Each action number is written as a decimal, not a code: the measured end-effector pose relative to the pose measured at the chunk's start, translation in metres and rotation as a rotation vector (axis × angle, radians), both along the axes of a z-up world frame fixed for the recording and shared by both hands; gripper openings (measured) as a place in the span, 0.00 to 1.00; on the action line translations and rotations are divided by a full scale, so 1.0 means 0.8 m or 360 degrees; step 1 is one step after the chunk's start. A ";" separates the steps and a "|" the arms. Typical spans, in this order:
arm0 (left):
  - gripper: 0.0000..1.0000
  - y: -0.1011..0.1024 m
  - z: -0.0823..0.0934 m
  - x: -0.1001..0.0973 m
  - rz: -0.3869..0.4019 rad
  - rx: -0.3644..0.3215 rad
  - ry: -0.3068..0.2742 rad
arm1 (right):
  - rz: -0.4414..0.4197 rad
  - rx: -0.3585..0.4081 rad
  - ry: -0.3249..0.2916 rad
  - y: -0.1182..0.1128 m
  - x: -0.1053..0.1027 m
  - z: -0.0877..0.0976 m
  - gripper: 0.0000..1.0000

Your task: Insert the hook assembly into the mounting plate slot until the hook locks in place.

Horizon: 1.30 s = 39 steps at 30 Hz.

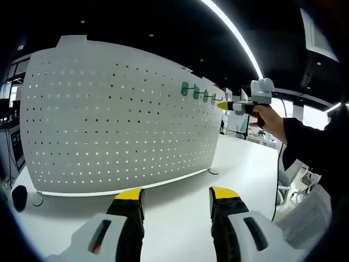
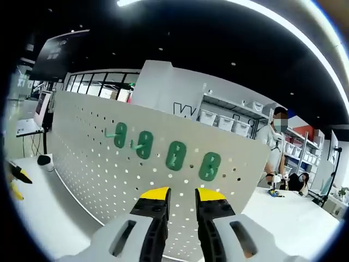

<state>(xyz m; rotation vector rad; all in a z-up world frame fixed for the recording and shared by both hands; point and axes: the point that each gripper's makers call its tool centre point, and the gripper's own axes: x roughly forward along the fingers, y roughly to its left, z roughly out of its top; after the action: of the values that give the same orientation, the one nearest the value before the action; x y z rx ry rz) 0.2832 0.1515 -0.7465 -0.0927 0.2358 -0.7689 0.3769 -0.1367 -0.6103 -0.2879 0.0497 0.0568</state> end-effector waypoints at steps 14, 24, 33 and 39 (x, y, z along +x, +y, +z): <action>0.51 0.008 0.007 0.003 0.0033 -0.0025 -0.0020 | 0.0168 0.0046 0.0057 0.037 -0.056 -0.036 0.27; 0.54 0.012 0.017 0.001 0.0043 -0.0060 -0.0032 | 0.0247 0.0033 0.0083 0.051 -0.092 -0.047 0.31; 0.61 0.028 0.042 -0.010 0.0084 -0.0115 -0.0071 | 0.0284 0.0083 0.0063 0.057 -0.109 -0.044 0.32; 0.68 0.030 0.061 -0.034 0.0047 -0.0045 -0.0163 | 0.0341 0.0095 0.0064 0.074 -0.120 -0.045 0.32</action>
<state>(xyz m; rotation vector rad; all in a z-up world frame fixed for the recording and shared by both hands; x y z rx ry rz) 0.2563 0.1755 -0.6976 -0.0832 0.1263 -0.7454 0.2811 -0.0773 -0.6465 -0.2316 0.0569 0.2763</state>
